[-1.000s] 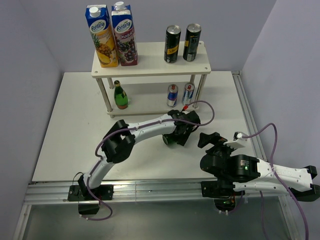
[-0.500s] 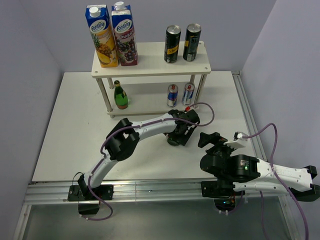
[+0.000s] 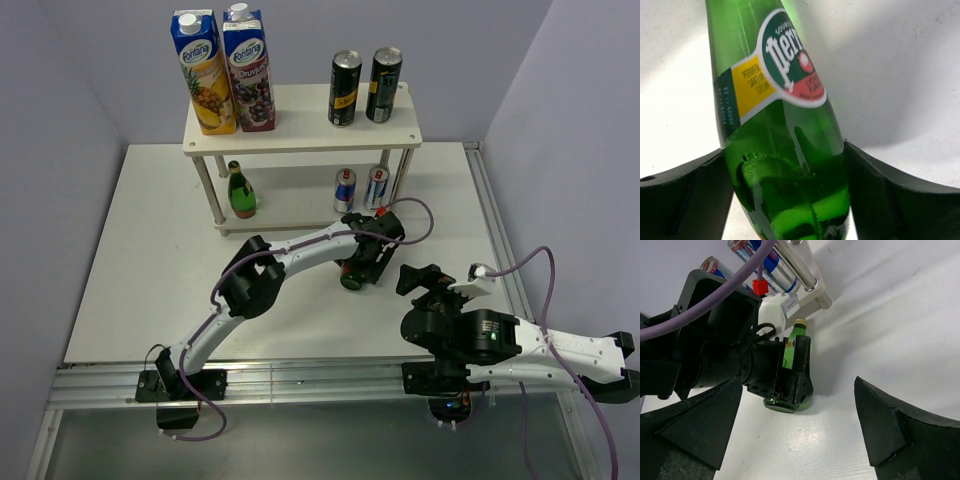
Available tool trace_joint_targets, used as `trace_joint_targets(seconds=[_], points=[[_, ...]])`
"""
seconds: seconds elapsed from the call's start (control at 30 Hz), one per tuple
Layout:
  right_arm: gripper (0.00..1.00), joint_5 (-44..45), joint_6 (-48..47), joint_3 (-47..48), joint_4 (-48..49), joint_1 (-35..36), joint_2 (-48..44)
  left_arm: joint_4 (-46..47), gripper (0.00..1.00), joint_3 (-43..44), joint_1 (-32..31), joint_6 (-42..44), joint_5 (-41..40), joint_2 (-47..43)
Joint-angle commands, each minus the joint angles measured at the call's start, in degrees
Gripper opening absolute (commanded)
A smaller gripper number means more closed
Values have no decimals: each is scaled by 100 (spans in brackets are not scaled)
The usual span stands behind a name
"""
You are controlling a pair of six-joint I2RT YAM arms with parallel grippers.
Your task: Place and organize the beverage onto the shelf
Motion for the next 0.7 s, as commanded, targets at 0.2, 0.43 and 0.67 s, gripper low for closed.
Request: trace_joint_targets(seconds=[0.2,0.43,0.67], points=[[100,264,-16,-86,164,-22,-133,-128,13,-366,154,-306,-245,90],[100,238,-148,-121,260,-22,-212,721,0,-2622,-3,-1157,-684,-1332],[100,255,-271,-130,357,-22,-168,1312,0,-4610,-530,-2169,-2256,-3521]])
